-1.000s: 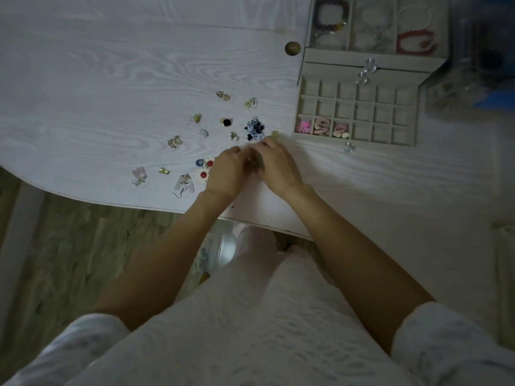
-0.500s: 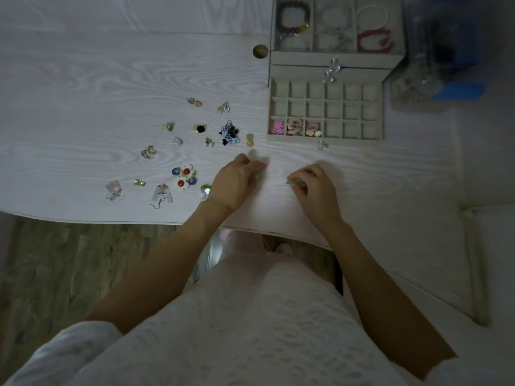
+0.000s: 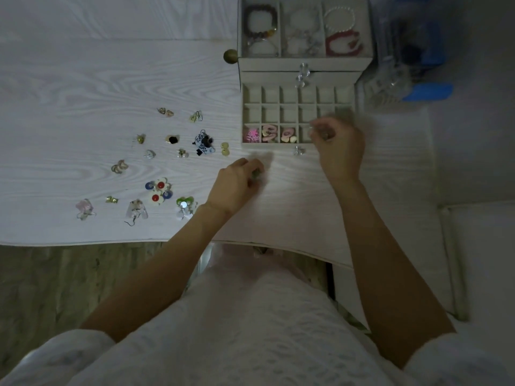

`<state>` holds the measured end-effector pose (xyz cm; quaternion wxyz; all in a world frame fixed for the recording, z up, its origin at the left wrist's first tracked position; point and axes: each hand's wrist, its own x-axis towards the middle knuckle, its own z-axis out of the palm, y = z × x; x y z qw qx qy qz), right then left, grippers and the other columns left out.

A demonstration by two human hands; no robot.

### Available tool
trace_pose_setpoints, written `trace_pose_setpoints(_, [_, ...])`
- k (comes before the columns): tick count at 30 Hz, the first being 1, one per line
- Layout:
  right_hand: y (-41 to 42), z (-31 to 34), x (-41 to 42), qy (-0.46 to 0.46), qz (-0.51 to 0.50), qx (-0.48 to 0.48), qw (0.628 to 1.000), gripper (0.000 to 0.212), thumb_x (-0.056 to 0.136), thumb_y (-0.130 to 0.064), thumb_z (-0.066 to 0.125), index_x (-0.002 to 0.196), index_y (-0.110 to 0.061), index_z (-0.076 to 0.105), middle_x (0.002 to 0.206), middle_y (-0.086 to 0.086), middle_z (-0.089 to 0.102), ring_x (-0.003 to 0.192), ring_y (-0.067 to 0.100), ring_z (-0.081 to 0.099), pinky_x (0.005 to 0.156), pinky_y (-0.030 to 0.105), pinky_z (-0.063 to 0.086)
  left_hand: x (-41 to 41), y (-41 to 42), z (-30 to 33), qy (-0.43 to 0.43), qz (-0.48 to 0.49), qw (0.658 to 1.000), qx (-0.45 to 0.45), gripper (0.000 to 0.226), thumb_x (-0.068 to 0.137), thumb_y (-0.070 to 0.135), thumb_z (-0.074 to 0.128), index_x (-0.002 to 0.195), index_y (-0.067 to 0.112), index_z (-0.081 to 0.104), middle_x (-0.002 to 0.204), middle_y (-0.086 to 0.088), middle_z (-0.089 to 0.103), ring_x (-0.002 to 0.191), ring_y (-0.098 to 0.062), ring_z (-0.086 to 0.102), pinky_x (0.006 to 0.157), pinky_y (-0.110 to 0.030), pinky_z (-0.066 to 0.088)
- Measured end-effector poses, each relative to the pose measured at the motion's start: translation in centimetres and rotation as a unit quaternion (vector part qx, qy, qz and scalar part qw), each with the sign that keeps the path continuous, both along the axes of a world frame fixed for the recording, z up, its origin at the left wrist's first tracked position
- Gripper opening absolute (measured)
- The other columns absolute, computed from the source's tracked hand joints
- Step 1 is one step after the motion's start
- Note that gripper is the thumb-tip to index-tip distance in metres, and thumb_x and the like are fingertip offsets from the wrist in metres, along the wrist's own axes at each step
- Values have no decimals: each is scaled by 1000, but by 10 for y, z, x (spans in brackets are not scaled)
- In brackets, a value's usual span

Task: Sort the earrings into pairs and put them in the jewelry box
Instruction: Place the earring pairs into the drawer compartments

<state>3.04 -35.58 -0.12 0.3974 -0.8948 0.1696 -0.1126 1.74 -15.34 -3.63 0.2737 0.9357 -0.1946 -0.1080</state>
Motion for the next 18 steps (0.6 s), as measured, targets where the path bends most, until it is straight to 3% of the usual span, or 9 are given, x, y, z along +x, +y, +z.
trace_pose_setpoints(7, [-2, -21, 28, 84, 28, -13, 996, 16, 81, -8, 67, 96, -5, 69, 95, 10, 71, 86, 18, 65, 76, 26, 52, 12, -15, 17, 55, 71, 990, -111, 18, 79, 11, 68, 96, 12, 62, 89, 0, 69, 70, -12, 64, 67, -20, 49])
trace_pose_setpoints(11, [-6, -20, 19, 45, 34, -29, 998, 17, 81, 0, 61, 97, -4, 69, 94, 13, 70, 86, 21, 65, 76, 25, 50, 33, -42, 33, 29, 56, 986, -154, 19, 79, 8, 67, 96, 10, 62, 84, 7, 64, 67, -10, 61, 66, -20, 49])
trace_pose_setpoints(14, [-9, -24, 10, 54, 30, -66, 996, 24, 85, 3, 53, 100, -7, 68, 100, 12, 68, 93, 24, 62, 77, 29, 48, 53, -67, 29, 2, 20, 991, -132, 21, 78, 9, 65, 99, 12, 61, 88, -1, 69, 69, -12, 61, 66, -27, 51])
trace_pose_setpoints(18, [-12, -28, 3, 72, 31, -116, 990, 22, 88, -5, 51, 100, -10, 68, 102, 10, 66, 99, 28, 56, 71, 27, 39, 69, -93, 18, -12, -20, 997, -71, 23, 80, 17, 67, 101, 11, 62, 88, -10, 71, 76, -27, 66, 68, -40, 55])
